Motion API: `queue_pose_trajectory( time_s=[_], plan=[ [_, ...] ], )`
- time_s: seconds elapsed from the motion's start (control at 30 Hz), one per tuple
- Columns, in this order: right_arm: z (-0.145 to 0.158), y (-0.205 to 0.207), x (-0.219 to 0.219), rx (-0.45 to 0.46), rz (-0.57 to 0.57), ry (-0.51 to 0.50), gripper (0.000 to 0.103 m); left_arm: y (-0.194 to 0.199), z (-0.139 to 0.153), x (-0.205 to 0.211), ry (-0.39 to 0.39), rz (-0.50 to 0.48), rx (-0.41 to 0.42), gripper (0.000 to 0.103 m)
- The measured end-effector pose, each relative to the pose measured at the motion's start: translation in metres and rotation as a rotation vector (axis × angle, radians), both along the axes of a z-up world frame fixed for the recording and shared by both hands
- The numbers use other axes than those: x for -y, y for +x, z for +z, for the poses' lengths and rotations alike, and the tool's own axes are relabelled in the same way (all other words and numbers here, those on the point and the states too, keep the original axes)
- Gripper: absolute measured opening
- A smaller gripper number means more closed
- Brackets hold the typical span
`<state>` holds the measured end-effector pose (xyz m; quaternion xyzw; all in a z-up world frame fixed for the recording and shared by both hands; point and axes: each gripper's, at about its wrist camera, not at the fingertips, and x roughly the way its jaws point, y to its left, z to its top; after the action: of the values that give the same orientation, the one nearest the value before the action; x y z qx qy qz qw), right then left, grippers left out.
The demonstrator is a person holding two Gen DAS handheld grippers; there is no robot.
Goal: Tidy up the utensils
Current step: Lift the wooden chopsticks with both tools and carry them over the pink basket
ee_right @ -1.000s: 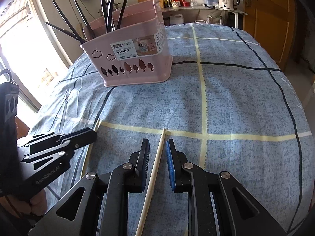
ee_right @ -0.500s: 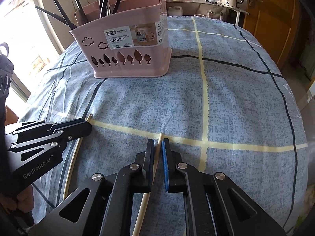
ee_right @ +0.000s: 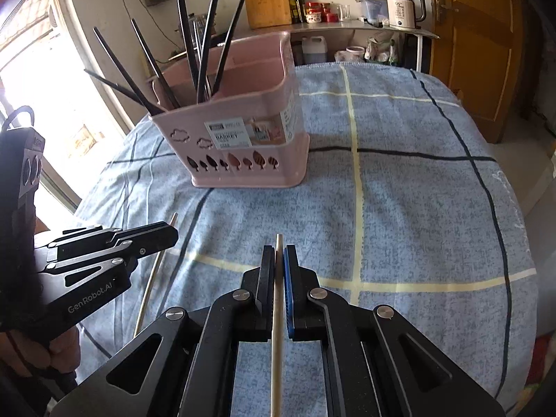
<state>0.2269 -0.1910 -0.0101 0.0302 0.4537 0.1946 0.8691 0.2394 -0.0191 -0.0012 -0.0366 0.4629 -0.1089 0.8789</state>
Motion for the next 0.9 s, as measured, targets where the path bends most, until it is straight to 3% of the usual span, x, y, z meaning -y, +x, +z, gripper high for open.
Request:
queue_pose_trajectory(
  time_s=[0.27,0.47,0.6,0.9],
  plan=[
    [0.060,-0.004,0.012,0.147,-0.023,0.059,0.005,-0.012,0.073,-0.012,-0.037,-0.002,0.156,0.005],
    [0.100,-0.014,0.013,0.259,-0.031,0.078,0.005,-0.022,0.104,-0.017,-0.042,-0.008,0.231,0.005],
    [0.111,-0.024,0.013,0.302,-0.034,0.078,0.005,-0.028,0.108,-0.016,-0.047,-0.013,0.245,0.005],
    [0.109,-0.035,0.017,0.299,-0.020,0.077,0.005,-0.042,0.107,-0.017,-0.062,-0.019,0.231,0.004]
  ],
)
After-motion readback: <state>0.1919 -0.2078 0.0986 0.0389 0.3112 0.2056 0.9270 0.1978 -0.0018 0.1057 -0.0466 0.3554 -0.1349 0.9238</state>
